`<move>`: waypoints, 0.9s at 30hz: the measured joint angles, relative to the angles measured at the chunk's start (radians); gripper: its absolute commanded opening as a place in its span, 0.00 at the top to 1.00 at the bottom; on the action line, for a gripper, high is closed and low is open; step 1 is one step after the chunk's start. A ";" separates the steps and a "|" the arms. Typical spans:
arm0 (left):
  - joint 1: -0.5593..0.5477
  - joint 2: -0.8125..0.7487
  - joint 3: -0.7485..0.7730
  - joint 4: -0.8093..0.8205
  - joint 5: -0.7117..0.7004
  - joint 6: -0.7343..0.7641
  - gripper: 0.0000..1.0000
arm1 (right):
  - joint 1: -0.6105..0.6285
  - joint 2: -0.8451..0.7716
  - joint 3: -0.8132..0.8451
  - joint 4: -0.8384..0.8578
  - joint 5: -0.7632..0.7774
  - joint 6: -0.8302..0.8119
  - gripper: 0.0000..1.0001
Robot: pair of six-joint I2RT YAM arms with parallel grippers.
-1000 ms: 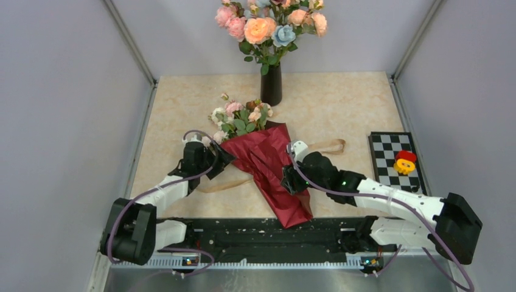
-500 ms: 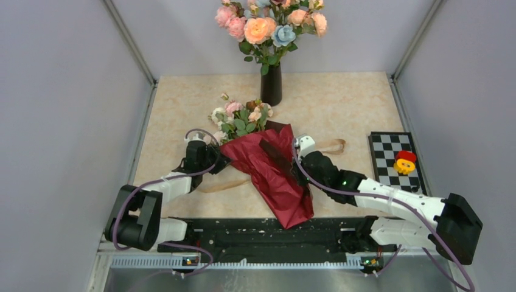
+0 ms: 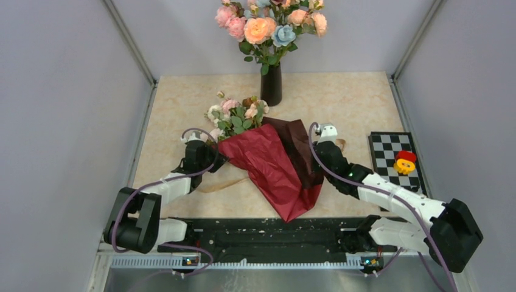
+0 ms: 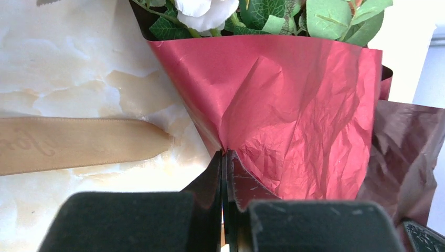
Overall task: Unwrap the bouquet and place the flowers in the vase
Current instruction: Unfold the wrapping paper at the center of the board.
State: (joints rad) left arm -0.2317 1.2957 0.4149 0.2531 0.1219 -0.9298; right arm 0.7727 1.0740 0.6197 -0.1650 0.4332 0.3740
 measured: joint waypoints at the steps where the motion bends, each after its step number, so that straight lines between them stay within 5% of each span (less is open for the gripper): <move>1: 0.000 -0.005 -0.001 0.000 -0.008 -0.001 1.00 | -0.018 -0.001 -0.005 0.008 0.009 0.005 1.00; 27: 0.000 -0.057 -0.040 -0.021 -0.084 -0.014 1.00 | -0.278 0.225 -0.129 0.179 0.132 0.255 1.00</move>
State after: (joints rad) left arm -0.2317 1.2385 0.3744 0.2317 0.0376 -0.9436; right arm 0.4946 1.2995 0.4908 0.0139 0.5655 0.6292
